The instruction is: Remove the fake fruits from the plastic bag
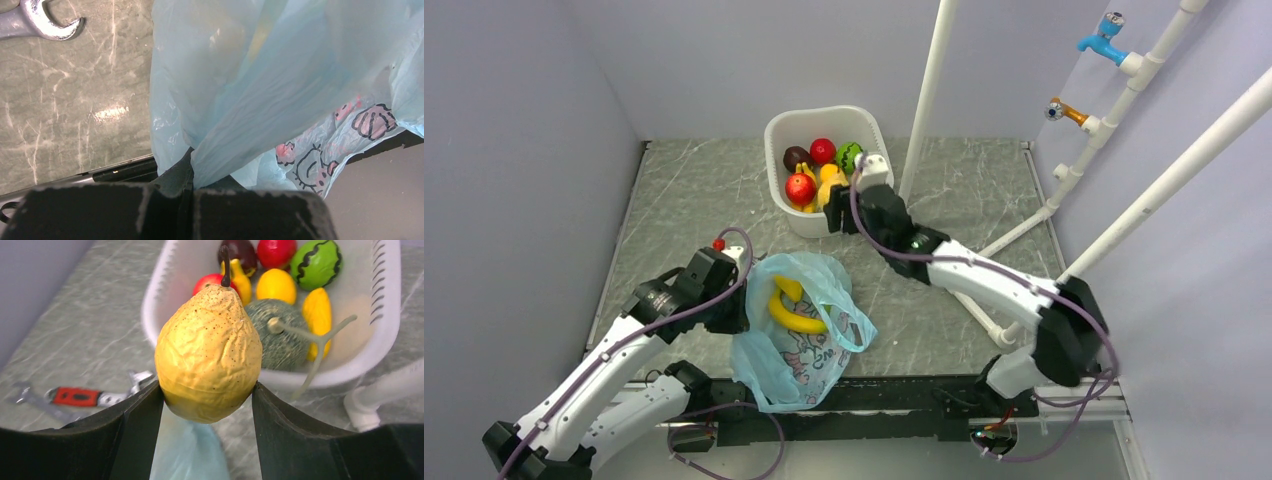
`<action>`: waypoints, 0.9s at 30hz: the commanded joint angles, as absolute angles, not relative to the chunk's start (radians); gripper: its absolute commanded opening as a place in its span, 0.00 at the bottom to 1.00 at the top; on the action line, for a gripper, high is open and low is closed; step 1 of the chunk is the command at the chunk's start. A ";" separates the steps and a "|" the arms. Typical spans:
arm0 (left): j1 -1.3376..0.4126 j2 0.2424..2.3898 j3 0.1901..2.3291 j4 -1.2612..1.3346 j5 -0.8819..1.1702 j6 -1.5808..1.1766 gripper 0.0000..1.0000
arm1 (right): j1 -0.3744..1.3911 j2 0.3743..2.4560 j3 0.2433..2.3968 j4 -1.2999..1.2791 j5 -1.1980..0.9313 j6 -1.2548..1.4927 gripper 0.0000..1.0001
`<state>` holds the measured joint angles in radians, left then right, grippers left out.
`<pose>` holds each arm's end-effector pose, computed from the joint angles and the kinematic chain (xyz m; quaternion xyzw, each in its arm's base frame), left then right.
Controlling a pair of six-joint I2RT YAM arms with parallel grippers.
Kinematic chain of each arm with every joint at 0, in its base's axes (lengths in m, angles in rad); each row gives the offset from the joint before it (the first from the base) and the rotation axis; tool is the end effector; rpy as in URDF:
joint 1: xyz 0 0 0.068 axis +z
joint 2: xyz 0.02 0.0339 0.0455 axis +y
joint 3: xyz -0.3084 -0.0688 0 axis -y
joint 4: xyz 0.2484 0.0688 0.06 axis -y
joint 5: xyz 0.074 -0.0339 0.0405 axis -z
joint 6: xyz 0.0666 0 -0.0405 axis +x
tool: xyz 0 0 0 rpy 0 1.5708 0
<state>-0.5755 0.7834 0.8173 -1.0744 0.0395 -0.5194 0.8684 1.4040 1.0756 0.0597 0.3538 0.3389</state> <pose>0.0982 -0.0669 0.2783 0.0322 0.9643 -0.1526 0.2138 0.2469 0.2560 0.3581 -0.1020 0.7837 0.2234 0.5706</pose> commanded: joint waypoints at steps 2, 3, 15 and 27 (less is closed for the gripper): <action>-0.577 0.787 0.820 -1.071 0.021 -0.535 0.00 | 0.751 1.618 1.341 0.059 0.278 0.289 0.08; -0.577 0.781 0.820 -1.073 0.015 -0.540 0.00 | 0.733 1.666 1.395 0.041 0.264 0.281 0.19; -0.577 0.766 0.820 -1.070 0.021 -0.536 0.00 | 0.734 1.686 1.514 -0.134 0.218 0.274 0.99; -0.576 0.772 0.817 -1.063 0.034 -0.530 0.00 | 0.844 1.129 0.913 -0.049 0.173 0.416 1.00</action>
